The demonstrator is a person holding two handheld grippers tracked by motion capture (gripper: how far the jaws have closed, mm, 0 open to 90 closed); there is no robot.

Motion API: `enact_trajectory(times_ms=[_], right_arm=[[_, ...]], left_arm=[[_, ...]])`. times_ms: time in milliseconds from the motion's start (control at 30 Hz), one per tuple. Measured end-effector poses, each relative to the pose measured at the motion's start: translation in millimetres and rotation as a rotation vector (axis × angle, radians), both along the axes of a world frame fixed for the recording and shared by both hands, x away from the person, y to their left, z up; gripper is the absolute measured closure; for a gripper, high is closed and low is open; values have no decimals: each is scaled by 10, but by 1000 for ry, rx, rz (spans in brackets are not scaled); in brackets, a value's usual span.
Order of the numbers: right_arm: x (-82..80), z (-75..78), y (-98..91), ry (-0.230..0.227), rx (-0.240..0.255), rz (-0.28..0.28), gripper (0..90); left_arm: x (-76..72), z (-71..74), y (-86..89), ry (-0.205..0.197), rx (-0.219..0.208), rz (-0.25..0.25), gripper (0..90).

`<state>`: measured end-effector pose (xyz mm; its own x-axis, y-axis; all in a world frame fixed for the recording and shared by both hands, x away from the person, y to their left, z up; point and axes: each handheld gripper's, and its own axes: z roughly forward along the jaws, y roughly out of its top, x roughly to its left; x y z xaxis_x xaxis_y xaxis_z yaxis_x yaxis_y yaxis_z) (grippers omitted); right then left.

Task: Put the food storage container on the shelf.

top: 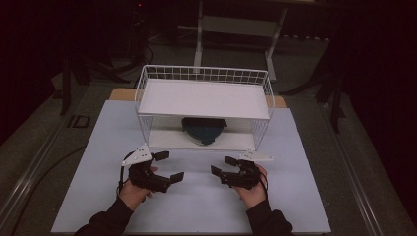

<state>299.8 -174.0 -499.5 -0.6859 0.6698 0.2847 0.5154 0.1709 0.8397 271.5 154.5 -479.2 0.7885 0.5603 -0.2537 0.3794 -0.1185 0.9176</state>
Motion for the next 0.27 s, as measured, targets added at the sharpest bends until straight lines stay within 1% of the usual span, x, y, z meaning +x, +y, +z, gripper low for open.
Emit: enact_trajectory(times_ms=[33, 67, 100, 133, 167, 200, 267], right_arm=[[-32, -6, -29, 2, 1, -5, 187], [-32, -6, -29, 2, 1, -5, 187], [-88, -31, -117, 16, 18, -24, 176], [-88, -31, -117, 16, 18, -24, 176], [-120, -45, -173, 10, -6, -49, 167], [-120, -45, -173, 10, -6, -49, 167], [-130, -63, -232, 18, 2, -59, 168]], left_arm=[[-8, 2, 2, -5, 4, 1, 11], [-8, 2, 2, -5, 4, 1, 11], [-16, 9, 11, -13, 0, 2, 11], [-16, 9, 11, -13, 0, 2, 11], [-17, 13, 14, -14, -3, 2, 11], [-17, 13, 14, -14, -3, 2, 11], [-16, 14, 13, -16, -3, 3, 11]])
